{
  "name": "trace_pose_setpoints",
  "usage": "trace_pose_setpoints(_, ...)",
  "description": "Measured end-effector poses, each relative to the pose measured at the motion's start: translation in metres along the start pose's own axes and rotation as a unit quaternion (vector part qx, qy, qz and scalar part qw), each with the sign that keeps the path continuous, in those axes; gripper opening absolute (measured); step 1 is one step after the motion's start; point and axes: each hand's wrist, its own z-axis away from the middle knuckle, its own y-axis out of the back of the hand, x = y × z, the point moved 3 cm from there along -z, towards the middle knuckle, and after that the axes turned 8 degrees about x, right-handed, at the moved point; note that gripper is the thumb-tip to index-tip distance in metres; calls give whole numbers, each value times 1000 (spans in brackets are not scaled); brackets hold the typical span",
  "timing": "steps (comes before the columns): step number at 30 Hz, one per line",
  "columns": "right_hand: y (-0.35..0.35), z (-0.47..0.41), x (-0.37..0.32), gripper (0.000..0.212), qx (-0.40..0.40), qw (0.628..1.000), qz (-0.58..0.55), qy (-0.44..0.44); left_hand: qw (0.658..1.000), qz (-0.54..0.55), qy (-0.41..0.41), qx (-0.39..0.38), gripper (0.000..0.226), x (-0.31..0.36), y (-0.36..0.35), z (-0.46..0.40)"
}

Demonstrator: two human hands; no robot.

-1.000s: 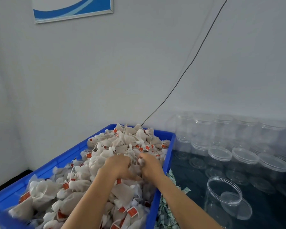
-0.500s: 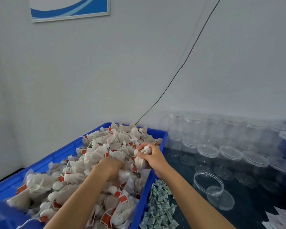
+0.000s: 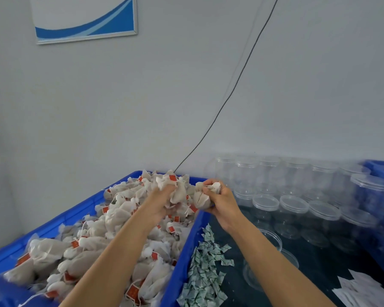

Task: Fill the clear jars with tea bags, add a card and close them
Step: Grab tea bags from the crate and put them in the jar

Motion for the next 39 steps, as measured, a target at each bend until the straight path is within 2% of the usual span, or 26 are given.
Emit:
trace_pose_setpoints(1, 4, 1, -4, 9, 4, 1000, -1, 16, 997, 62, 36, -28, 14, -4, -17, 4)
trace_pose_setpoints(4, 27, 2, -17, 11, 33, 994, 32, 100, 982, 157, 85, -63, 14, -18, -68, 12)
trace_pose_setpoints(7, 55, 8, -28, 11, 53, 974, 115, 186, 954, 249, 140, -87, 20, -35, -114, 24)
trace_pose_setpoints(9, 74, 11, -28, 14, 68, 961, 171, 205, 934, 287, 177, -115, 23, -48, -139, 36)
trace_pose_setpoints(11, 92, 16, -25, 14, 80, 953, 208, 206, 931, 285, 181, -141, 20, -60, -158, 46)
trace_pose_setpoints(13, 107, 20, -22, 16, 85, 955, 212, 191, 945, 241, 152, -159, 17, -71, -169, 52)
trace_pose_setpoints(17, 131, 22, -23, 20, 71, 968, 188, 149, 950, 208, 111, -204, 26, -84, -176, 57)
trace_pose_setpoints(20, 140, 21, -27, 19, 42, 985, 143, 92, 953, 206, 101, -198, 26, -91, -174, 55)
trace_pose_setpoints(22, 146, 17, -29, 14, 43, 979, 176, 89, 957, 192, 97, -194, 25, -94, -172, 53)
trace_pose_setpoints(25, 150, 10, -36, 3, 84, 940, 296, 145, 971, 149, 80, -170, 29, -96, -170, 48)
trace_pose_setpoints(28, 153, 6, -41, 22, 144, 897, 365, 204, 982, 115, 72, -128, 36, -100, -164, 39)
trace_pose_setpoints(30, 158, 5, -47, 27, 172, 883, 377, 222, 986, 110, 78, -103, 44, -103, -159, 32)
trace_pose_setpoints(32, 164, 2, -50, 27, 175, 885, 374, 212, 988, 112, 75, -76, 49, -103, -152, 23)
trace_pose_setpoints(35, 169, 0, -48, 15, 158, 889, 394, 169, 988, 131, 71, -40, 50, -104, -142, 12)
trace_pose_setpoints(37, 173, 0, -43, 11, 155, 921, 332, 132, 982, 167, 81, -37, 47, -104, -139, 9)
trace_pose_setpoints(39, 176, 1, -35, 13, 157, 964, 206, 63, 976, 193, 97, -40, 48, -105, -139, 8)
